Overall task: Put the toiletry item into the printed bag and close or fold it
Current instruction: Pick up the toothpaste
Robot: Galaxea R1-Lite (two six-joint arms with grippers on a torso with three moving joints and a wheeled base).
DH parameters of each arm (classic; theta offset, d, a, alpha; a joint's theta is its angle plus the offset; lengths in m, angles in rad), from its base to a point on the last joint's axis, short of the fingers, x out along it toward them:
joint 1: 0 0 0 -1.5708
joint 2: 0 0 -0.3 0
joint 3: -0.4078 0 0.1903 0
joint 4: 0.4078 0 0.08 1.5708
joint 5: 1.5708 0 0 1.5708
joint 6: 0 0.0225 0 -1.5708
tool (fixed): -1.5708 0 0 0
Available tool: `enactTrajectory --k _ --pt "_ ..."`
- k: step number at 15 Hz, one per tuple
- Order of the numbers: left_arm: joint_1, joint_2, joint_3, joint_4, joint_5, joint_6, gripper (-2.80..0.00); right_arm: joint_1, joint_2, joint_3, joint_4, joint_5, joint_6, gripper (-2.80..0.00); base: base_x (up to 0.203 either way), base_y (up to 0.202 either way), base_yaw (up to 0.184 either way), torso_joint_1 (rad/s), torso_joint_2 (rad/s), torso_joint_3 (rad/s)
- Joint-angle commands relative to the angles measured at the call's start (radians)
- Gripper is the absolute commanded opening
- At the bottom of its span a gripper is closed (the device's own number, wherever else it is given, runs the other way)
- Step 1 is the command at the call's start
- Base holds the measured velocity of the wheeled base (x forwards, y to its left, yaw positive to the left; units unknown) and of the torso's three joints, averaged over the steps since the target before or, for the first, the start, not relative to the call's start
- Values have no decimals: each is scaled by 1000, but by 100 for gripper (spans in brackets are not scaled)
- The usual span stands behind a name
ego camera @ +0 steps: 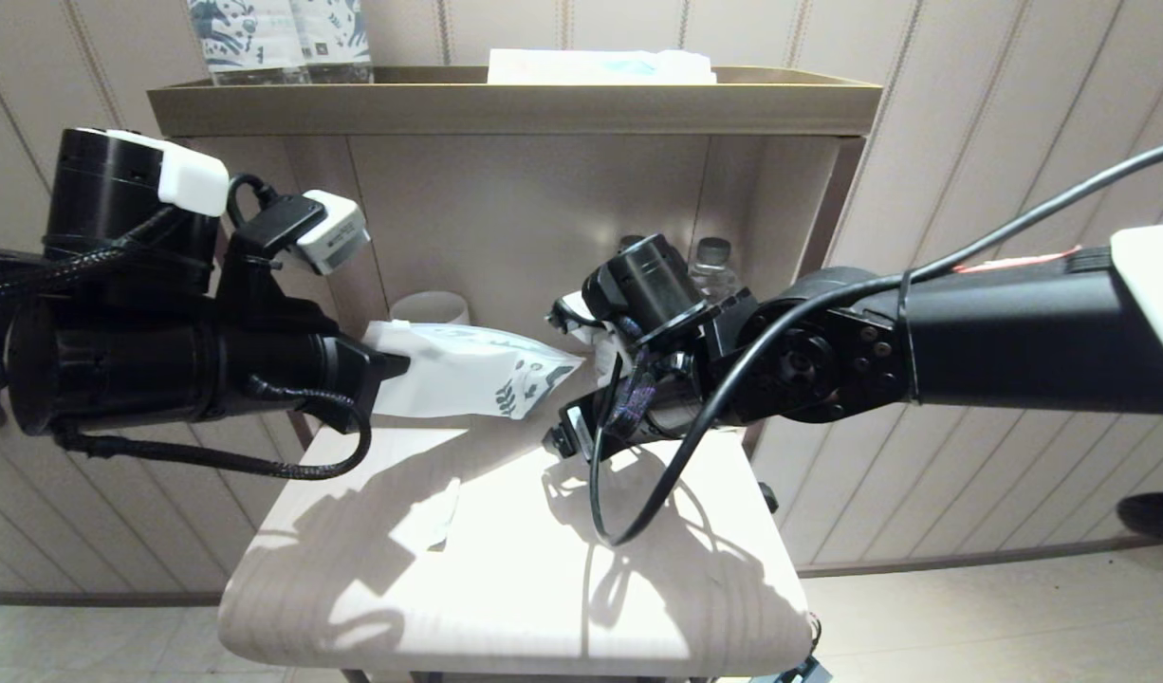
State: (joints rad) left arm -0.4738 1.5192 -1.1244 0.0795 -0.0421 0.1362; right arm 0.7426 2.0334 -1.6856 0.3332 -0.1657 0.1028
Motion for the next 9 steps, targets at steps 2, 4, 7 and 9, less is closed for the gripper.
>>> enactTrajectory --k 2,4,7,9 --pt "-1 89 -55 -44 -4 0 -280 -6 -2 3 3 2 0 0 0 0 0 0 0 0" --pt "0 89 -59 -59 -1 3 -280 -3 -6 19 3 2 6 0 0 0 0 0 0 0" --pt "35 93 -80 -66 -12 -1 -280 4 1 -9 3 0 -4 0 0 0 0 0 0 0" --pt "35 93 -75 -66 -12 -1 -280 10 28 -66 45 -2 -15 0 0 0 0 0 0 0"
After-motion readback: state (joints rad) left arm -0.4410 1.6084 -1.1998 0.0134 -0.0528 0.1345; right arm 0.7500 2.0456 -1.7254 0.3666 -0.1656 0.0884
